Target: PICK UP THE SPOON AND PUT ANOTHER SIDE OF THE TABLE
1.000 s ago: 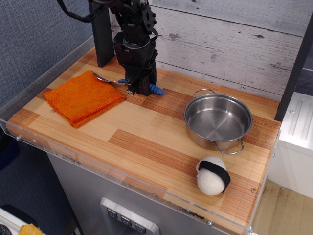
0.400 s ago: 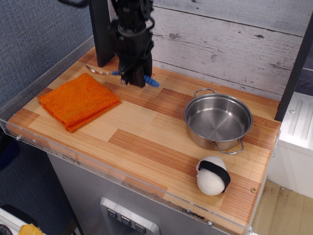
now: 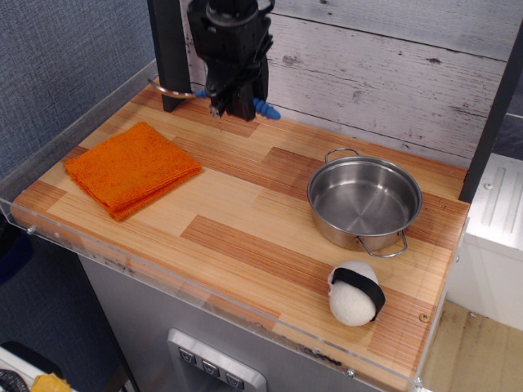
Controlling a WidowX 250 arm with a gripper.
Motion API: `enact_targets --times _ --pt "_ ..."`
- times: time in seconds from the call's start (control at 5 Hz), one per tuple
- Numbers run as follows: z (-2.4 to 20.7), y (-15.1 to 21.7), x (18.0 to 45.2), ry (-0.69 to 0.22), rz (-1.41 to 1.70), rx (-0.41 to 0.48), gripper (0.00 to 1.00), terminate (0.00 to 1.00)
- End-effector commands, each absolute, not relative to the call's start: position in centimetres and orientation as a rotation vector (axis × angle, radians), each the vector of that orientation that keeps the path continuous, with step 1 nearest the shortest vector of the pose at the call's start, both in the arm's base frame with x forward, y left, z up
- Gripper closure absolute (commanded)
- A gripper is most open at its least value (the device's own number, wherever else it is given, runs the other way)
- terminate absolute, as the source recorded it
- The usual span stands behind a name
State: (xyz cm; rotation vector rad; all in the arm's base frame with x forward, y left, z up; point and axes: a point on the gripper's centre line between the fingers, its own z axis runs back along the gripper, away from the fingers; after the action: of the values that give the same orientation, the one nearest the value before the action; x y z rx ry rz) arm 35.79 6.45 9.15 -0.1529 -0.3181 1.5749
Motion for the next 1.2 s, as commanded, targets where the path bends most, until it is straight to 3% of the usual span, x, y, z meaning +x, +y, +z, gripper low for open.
enact_targets --times 0.0,0.4,1.0 --pt "13.7 3.5 31.8 -0.407 1.454 -0.191 1.0 0.0" --pt "12.0 1.4 27.5 -0.385 1.409 -0.192 1.0 0.0" --pt "7.4 0.5 24.0 -0.342 1.363 -0.139 1.0 0.0"
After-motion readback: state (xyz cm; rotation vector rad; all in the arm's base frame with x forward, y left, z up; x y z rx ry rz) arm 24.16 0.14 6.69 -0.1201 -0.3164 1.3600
